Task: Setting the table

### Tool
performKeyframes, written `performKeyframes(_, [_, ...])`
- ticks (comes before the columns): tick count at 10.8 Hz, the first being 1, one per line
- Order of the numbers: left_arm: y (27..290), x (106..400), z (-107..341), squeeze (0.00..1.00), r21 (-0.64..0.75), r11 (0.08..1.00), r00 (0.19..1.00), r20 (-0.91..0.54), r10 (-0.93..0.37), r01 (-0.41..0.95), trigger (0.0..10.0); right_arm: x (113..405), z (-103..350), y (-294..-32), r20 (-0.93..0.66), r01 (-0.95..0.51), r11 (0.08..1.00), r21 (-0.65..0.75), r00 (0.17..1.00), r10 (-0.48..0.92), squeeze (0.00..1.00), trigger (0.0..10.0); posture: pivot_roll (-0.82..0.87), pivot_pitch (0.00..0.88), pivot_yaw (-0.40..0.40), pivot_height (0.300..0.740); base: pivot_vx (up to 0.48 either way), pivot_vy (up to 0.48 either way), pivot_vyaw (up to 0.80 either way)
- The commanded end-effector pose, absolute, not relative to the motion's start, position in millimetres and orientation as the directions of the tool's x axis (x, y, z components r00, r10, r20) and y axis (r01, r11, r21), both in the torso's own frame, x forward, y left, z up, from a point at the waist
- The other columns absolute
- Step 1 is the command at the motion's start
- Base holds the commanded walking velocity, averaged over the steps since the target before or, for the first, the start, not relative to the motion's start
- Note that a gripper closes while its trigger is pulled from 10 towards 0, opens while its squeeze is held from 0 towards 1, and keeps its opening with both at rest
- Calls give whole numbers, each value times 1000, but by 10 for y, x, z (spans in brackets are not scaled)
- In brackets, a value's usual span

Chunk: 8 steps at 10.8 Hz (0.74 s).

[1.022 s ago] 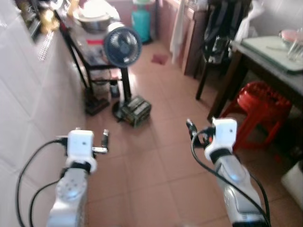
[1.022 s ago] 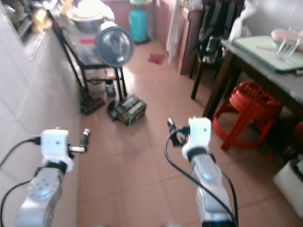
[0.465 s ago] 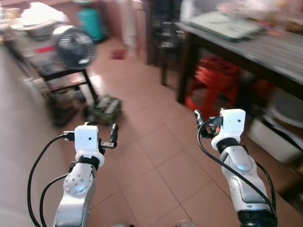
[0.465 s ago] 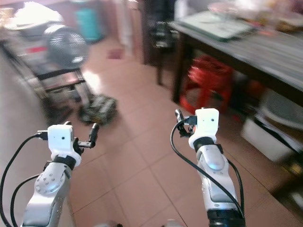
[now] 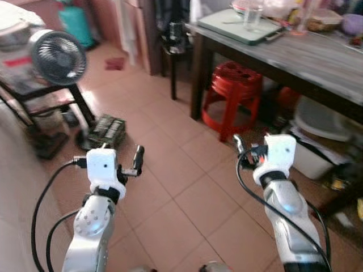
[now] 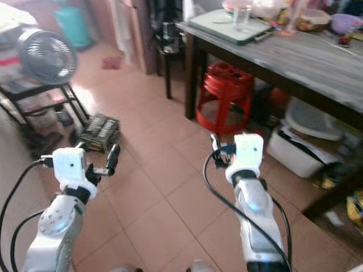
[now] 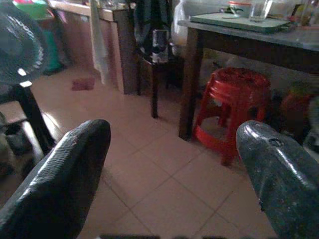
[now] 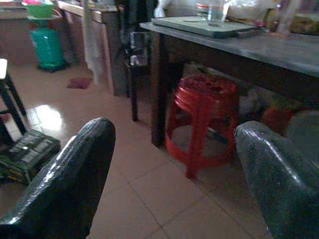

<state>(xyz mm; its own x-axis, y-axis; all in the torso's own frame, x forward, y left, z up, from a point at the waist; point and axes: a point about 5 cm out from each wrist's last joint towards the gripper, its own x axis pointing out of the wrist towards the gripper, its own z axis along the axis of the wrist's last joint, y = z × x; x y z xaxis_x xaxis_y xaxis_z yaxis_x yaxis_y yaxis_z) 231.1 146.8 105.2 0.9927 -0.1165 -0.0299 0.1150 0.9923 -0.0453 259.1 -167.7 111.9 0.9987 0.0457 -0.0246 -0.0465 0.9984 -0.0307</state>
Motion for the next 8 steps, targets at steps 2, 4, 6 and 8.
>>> performKeyframes(2, [1432,2305,1066,0,-58,990,991,-27,-130,129,10000,2579,1161,-1655,-14,-54,998,-38,998,53,0,10000,-8,11,28,740,0,-304,-788])
performKeyframes(4, [1461,2340,1076,0,-47,990,991,-24,-132,131,10000,2597,1175,-1703,-15,-44,998,-41,999,43,0,10000,-10,10,25,740,0,-326,-788])
performKeyframes(6, [1480,2366,1119,0,-49,991,992,-13,-125,124,10000,2630,1235,-1642,17,-61,996,-58,998,62,0,10000,-14,10,42,740,0,-182,-788])
performKeyframes(8, [1490,2401,1141,0,-50,991,992,-6,-123,123,10000,2741,1345,-1626,61,-58,996,-63,996,62,0,10000,-20,13,55,740,0,0,-788])
